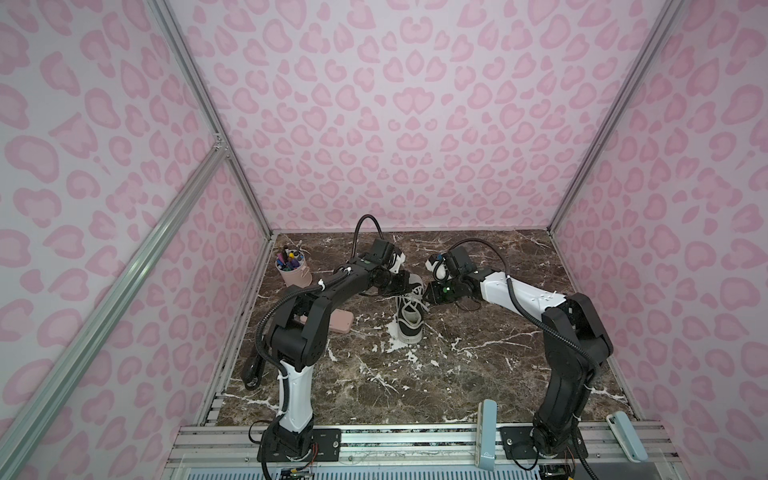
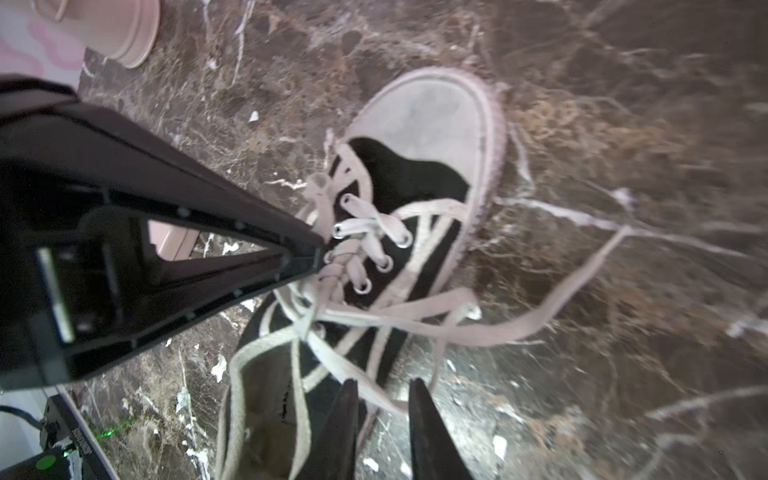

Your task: Tie the shoes

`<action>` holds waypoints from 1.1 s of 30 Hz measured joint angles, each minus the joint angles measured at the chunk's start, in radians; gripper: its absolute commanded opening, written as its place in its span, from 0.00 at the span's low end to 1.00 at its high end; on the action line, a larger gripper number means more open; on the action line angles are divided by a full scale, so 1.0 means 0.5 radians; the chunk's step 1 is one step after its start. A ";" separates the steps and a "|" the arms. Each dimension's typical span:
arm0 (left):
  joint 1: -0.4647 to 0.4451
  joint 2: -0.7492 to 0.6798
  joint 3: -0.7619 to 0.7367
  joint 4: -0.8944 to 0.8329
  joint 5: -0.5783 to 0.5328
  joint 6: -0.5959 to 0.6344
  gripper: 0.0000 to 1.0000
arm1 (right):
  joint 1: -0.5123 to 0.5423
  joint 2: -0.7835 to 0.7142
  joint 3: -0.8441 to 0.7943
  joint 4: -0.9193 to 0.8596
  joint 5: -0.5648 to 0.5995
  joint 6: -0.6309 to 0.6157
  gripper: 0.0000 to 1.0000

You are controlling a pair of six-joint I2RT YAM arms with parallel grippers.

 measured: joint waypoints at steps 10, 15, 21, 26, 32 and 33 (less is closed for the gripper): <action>0.008 -0.026 -0.017 -0.001 0.000 -0.007 0.04 | 0.043 0.127 0.112 0.005 -0.049 -0.069 0.27; 0.008 -0.026 -0.017 -0.001 0.003 -0.007 0.04 | 0.008 0.122 0.095 0.012 -0.055 -0.072 0.25; 0.008 -0.026 -0.017 0.000 0.007 -0.007 0.04 | -0.023 0.111 0.072 -0.012 -0.014 -0.076 0.23; 0.011 -0.026 -0.017 0.000 0.008 -0.007 0.04 | -0.022 0.135 0.064 -0.024 -0.008 -0.113 0.22; 0.011 -0.026 -0.017 0.000 0.008 -0.007 0.04 | -0.033 0.171 0.118 -0.039 0.000 -0.139 0.26; 0.011 -0.026 -0.017 0.000 0.008 -0.007 0.04 | -0.034 0.176 0.129 -0.035 -0.003 -0.148 0.26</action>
